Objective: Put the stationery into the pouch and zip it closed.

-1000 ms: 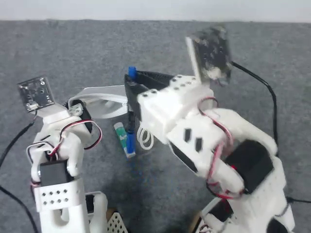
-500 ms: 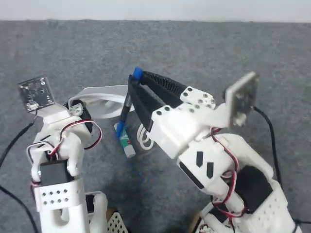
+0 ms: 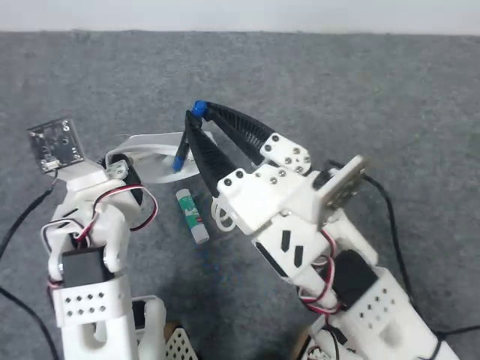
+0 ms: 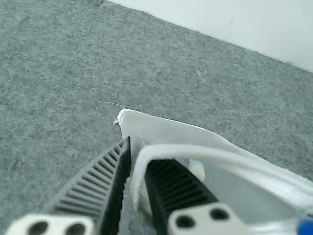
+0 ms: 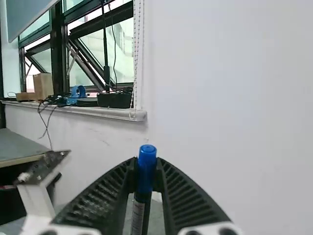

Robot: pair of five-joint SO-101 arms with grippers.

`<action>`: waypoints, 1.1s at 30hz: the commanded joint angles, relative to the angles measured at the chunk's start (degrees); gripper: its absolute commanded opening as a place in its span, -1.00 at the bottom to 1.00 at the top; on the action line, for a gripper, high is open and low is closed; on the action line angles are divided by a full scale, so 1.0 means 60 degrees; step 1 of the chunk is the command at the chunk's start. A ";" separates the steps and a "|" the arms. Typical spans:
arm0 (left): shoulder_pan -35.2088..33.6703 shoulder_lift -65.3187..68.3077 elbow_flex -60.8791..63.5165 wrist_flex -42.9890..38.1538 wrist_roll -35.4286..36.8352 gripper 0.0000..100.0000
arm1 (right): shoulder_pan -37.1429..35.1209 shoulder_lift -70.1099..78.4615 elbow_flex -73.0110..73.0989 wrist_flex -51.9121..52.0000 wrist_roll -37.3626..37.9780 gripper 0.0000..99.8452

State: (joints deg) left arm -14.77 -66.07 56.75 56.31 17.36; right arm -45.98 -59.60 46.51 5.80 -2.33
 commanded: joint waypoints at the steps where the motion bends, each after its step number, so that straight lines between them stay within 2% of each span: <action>1: 0.0000 0.0147 -0.0418 -0.0278 -0.0059 -0.98 | 0.0110 -0.0139 0.0630 -0.1473 0.0747 -0.99; 6: 0.0000 0.0147 -0.0418 -0.0293 -0.0059 -0.98 | 0.0066 -0.0139 0.1788 -0.2747 0.1978 -0.99; 15: 0.0000 0.0147 -0.0403 -0.0293 -0.0044 -0.98 | -0.1062 -0.0139 0.3033 -0.2864 0.4645 -0.99; 19: 0.0000 0.0103 -0.0315 -0.0308 -0.0044 -0.98 | -0.1136 -0.0125 0.3487 -0.2864 0.5802 -0.99; 33: 0.0000 0.0103 -0.0271 -0.0498 -0.0029 -0.98 | -0.1238 -0.0125 0.4498 -0.2850 0.6110 -0.97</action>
State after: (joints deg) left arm -14.59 -65.98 56.75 55.43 17.36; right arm -53.01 -59.60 74.02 -10.20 33.36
